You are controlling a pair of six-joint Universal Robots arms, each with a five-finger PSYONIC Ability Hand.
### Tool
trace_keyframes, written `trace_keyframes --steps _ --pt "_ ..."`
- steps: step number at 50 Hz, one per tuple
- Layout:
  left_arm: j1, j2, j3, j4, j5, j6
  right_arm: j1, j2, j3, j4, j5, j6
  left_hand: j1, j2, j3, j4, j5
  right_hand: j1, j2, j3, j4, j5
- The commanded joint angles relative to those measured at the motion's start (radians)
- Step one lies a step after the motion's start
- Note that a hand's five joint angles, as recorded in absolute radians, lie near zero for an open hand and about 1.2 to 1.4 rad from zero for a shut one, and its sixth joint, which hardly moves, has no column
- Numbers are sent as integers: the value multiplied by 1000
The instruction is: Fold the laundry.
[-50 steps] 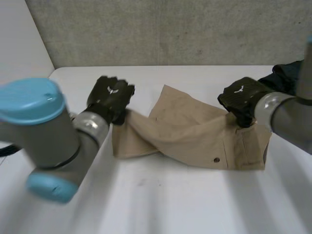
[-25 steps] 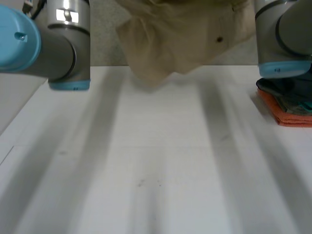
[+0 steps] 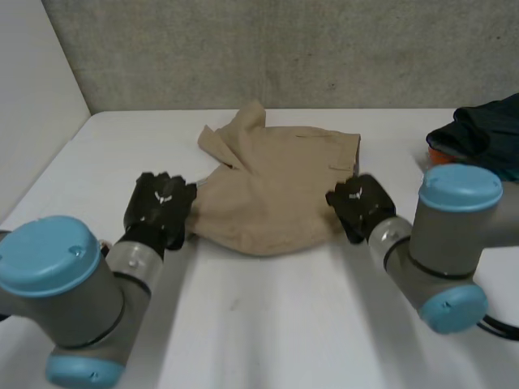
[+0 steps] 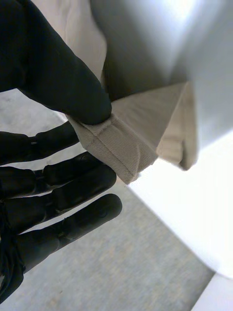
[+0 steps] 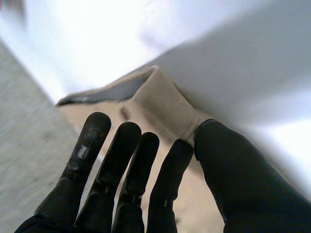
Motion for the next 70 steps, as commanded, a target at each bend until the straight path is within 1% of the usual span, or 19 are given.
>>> trace_keyframes --steps 1,6,10,17,20,22,25,27,29,35,39,45,50,54,57,61,65,66,70 --pt "-12 175 -49 -259 -25 -4 -3 -101 88 146 -5 -11 246 193 197 192 250 349 217 214 203 233" --pt "-26 269 -55 -452 -22 -3 -8 -226 111 367 -26 -45 246 193 197 192 250 349 217 214 203 233" --pt "-102 324 -57 -628 -22 10 -17 -318 144 506 -48 -150 246 193 197 192 250 349 217 214 203 233" --pt "-199 367 -61 -802 -23 5 -72 -476 241 674 -59 -333 246 193 197 192 250 349 217 214 203 233" --pt "-214 373 -55 -779 -20 -3 -74 -495 250 630 -75 -311 246 193 197 192 250 349 217 214 203 233" --pt "-207 372 -45 -726 -22 -4 -74 -504 266 526 -101 -225 246 193 197 192 250 286 154 151 140 170" --pt "-185 369 -23 -652 -22 -4 -74 -507 315 373 -121 -55 246 193 197 192 250 -432 -563 -567 -577 -548" --pt "-159 356 9 -578 -23 -1 -77 -506 344 305 -126 28 246 193 197 192 250 -528 -659 -663 -673 -644" --pt "-135 341 47 -513 -23 -1 -74 -504 378 240 -126 129 246 193 197 192 250 -745 -876 -880 -890 -861" --pt "-107 237 159 -382 -31 0 -59 -478 408 177 -123 303 246 193 197 192 250 -851 -982 -986 -996 -967" --pt "-84 149 241 -353 -32 0 -46 -384 405 113 -109 331 246 193 197 192 250 -866 -997 -1001 -1011 -982" --pt "-29 51 327 -351 -35 -1 21 -291 361 16 -59 329 246 193 197 192 250 -831 -962 -966 -976 -947" --pt "-9 31 339 -350 -52 -4 43 -175 289 -44 39 319 246 193 197 192 250 -737 -868 -872 -883 -853" --pt "-3 30 336 -350 -54 -6 43 -92 225 -79 72 299 246 193 197 192 250 -394 -525 -529 -539 -510" --pt "2 30 328 -351 -55 -7 43 -40 182 -107 83 262 246 193 197 192 250 338 207 203 193 222" --pt "-4 36 302 -359 -54 -16 27 -43 188 -140 76 211 246 193 197 192 250 349 217 214 203 233" --pt "-13 72 238 -388 -51 -16 27 -139 218 -127 66 151 246 193 197 192 250 349 217 214 203 233" --pt "-15 94 221 -399 -51 -16 26 -203 238 -102 58 106 246 193 197 192 250 349 217 214 203 233" --pt "-23 195 124 -469 -40 -13 7 -302 269 35 18 -44 246 193 197 192 250 349 217 214 203 233"
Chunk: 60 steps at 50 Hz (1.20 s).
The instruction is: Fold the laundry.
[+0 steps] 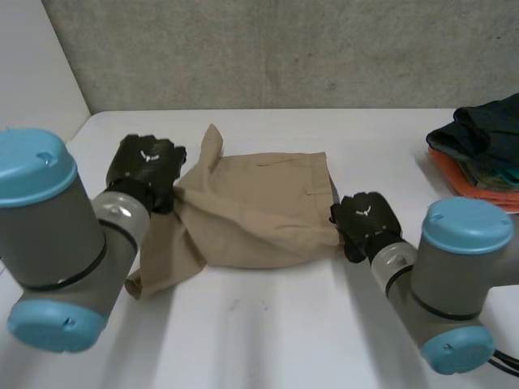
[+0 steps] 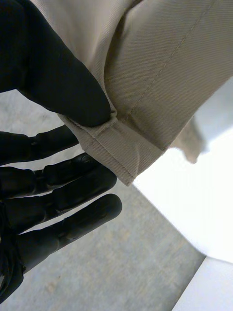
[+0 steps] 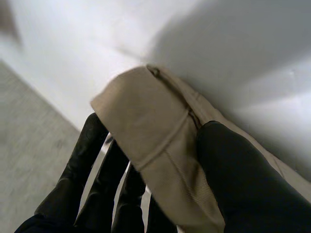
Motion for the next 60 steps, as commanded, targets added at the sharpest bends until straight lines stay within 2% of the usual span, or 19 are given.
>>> trace_keyframes --steps 1,3,4,6,8,12,17,22,28,32,35,36,37,39,42,48,55,60 --pt "-19 159 -171 -113 12 0 -33 -204 70 193 -59 -239 246 193 197 192 237 339 216 214 207 249" --pt "-33 188 -206 -141 13 0 -59 -223 82 273 -67 -308 246 193 197 192 237 339 216 214 207 249" --pt "-42 201 -223 -154 15 0 -85 -236 91 371 -67 -380 246 193 197 192 237 339 216 214 207 249" --pt "-92 237 -284 -211 19 0 -111 -261 102 484 -69 -448 246 193 197 192 237 339 216 214 207 249" --pt "-114 242 -308 -239 19 0 -122 -275 117 561 -66 -469 246 193 197 192 237 339 216 214 207 249" --pt "-155 244 -355 -328 21 -3 -122 -316 142 643 -60 -485 246 193 197 192 237 339 216 214 207 249" --pt "-159 250 -358 -375 24 -3 -127 -456 171 737 -67 -546 246 193 197 192 237 339 216 214 207 249" --pt "-157 250 -346 -377 25 3 -125 -526 186 827 -87 -571 246 193 197 192 237 339 216 214 207 249" --pt "-136 216 -285 -342 29 10 -130 -523 160 838 -98 -581 246 193 197 192 237 339 216 214 207 249" --pt "-110 127 -201 -222 29 12 -162 -487 64 803 -119 -563 246 193 197 192 237 339 216 214 207 249" --pt "-68 54 -106 -75 32 24 -164 -360 -19 734 -122 -532 246 193 197 192 237 339 216 214 207 249" --pt "-62 32 -82 -35 33 29 -161 -297 -60 699 -118 -500 246 193 197 192 237 339 216 214 207 249" --pt "-53 -24 -31 44 35 41 -161 -271 -81 682 -113 -483 246 193 197 192 237 339 216 214 207 249" --pt "-47 -93 26 120 38 58 -159 -228 -120 654 -98 -457 246 193 197 192 237 339 216 214 207 249" --pt "-44 -227 157 241 42 119 -142 -151 -197 587 -43 -433 246 193 197 192 237 339 216 214 207 249" --pt "-25 -480 391 345 74 220 -84 47 -350 383 83 -448 246 193 197 192 237 339 216 214 207 249" --pt "-2 -736 649 425 174 257 -79 239 -464 160 117 -532 246 193 197 192 237 339 216 214 207 249" --pt "3 -861 801 477 199 257 -70 367 -545 -8 152 -626 246 193 197 192 237 339 216 214 207 249"
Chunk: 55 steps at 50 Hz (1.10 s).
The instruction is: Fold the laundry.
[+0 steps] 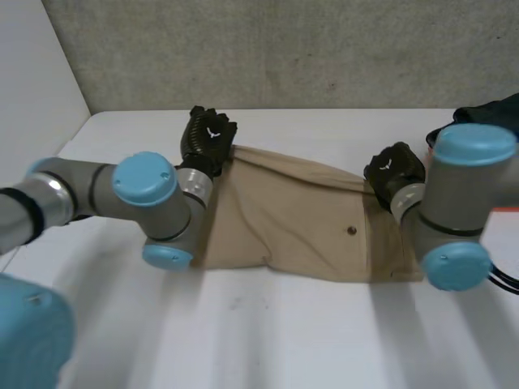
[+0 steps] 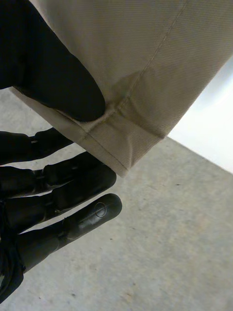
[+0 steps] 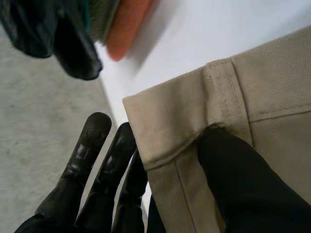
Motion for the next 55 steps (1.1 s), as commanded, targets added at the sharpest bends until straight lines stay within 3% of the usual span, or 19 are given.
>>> trace_keyframes --steps 1,3,4,5,7,8,9,14,17,23,29,35,41,47,51,55 --pt "8 -204 234 60 50 0 8 180 -109 -238 37 -121 246 193 197 192 237 335 216 214 207 237" --pt "9 -230 262 60 50 0 6 209 -130 -285 47 -132 246 193 197 192 237 335 216 214 207 237" --pt "9 -238 270 62 50 0 8 232 -144 -320 54 -137 246 193 197 192 237 150 31 29 22 52" --pt "9 -247 279 65 47 -1 9 240 -149 -334 55 -137 246 193 197 192 237 -198 -317 -319 -326 -296" --pt "9 -249 276 68 46 -1 9 247 -152 -355 60 -132 -221 -273 -269 -275 -230 -812 -931 -933 -940 -910" --pt "8 -247 273 69 44 0 11 249 -152 -363 60 -122 -549 -602 -598 -603 -558 -887 -1006 -1008 -1015 -985" --pt "3 -240 253 71 43 2 13 246 -147 -366 54 -112 -976 -1029 -1024 -1030 -985 -887 -1006 -1008 -1015 -985" --pt "-9 -111 132 83 35 -6 5 163 -100 -355 41 48 -958 -1010 -1006 -1011 -967 -887 -1006 -1008 -1015 -985" --pt "-11 10 0 94 23 -19 0 31 -32 -282 14 174 -958 -1010 -1006 -1011 -967 -887 -1006 -1008 -1015 -985" --pt "-14 204 -236 85 -3 -84 -47 -202 96 70 -60 370 -946 -998 -994 -1000 -955 -880 -999 -1001 -1008 -978" --pt "-12 400 -483 69 -7 -254 -116 -239 202 315 -138 495 -919 -972 -968 -973 -928 -815 -934 -936 -943 -913" --pt "-14 463 -609 69 -5 -363 -185 -242 363 160 -236 514 -908 -960 -956 -961 -917 -785 -905 -906 -913 -883" --pt "-18 463 -634 69 -7 -375 -199 -218 402 45 -247 511 -908 -960 -956 -961 -917 -727 -846 -848 -855 -825" --pt "-21 455 -632 71 -7 -374 -202 -133 387 -51 -247 506 -908 -960 -956 -961 -917 -387 -506 -508 -515 -485" --pt "-21 457 -632 71 -8 -375 -205 -106 376 -93 -250 500 -911 -963 -959 -964 -920 334 215 213 206 236" --pt "-21 463 -635 69 -11 -375 -214 -118 397 -96 -253 498 -911 -963 -959 -964 -920 335 216 214 207 237"
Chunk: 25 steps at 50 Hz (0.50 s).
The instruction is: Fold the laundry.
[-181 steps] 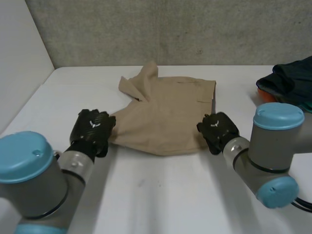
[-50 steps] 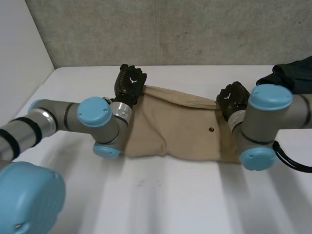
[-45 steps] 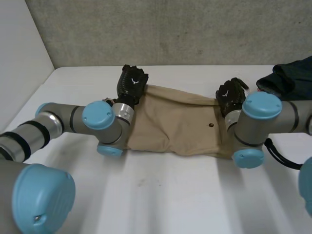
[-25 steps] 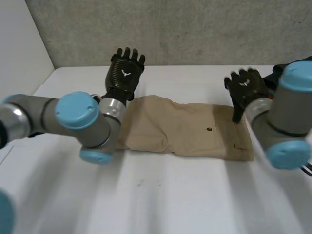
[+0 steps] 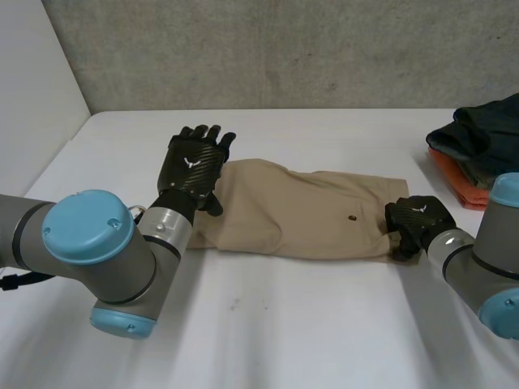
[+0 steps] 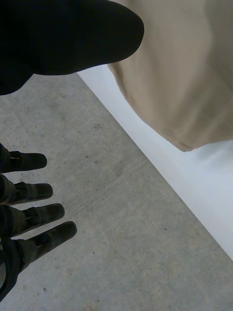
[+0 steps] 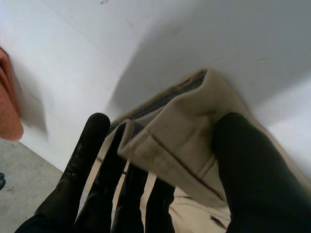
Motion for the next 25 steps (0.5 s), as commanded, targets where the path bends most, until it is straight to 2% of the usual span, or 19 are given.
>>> trace_keyframes --steps 1,7,16,22,25 --pt "-1 8 0 -1 -4 2 -12 4 15 -25 -6 -6 42 23 14 26 19 568 368 370 382 440" --pt "-1 38 -16 -1 -4 2 -76 -149 82 1 -41 -43 42 23 14 26 19 568 368 370 382 440" --pt "0 81 -52 -3 -4 2 -261 -241 130 143 -81 -348 42 23 14 26 19 568 368 370 382 440" --pt "3 98 -71 -3 -5 0 -265 -301 86 142 -102 -400 39 21 11 23 16 568 368 370 382 440" --pt "5 108 -75 -3 -5 0 -218 -312 41 133 -173 -394 39 20 11 23 16 568 368 370 382 440"
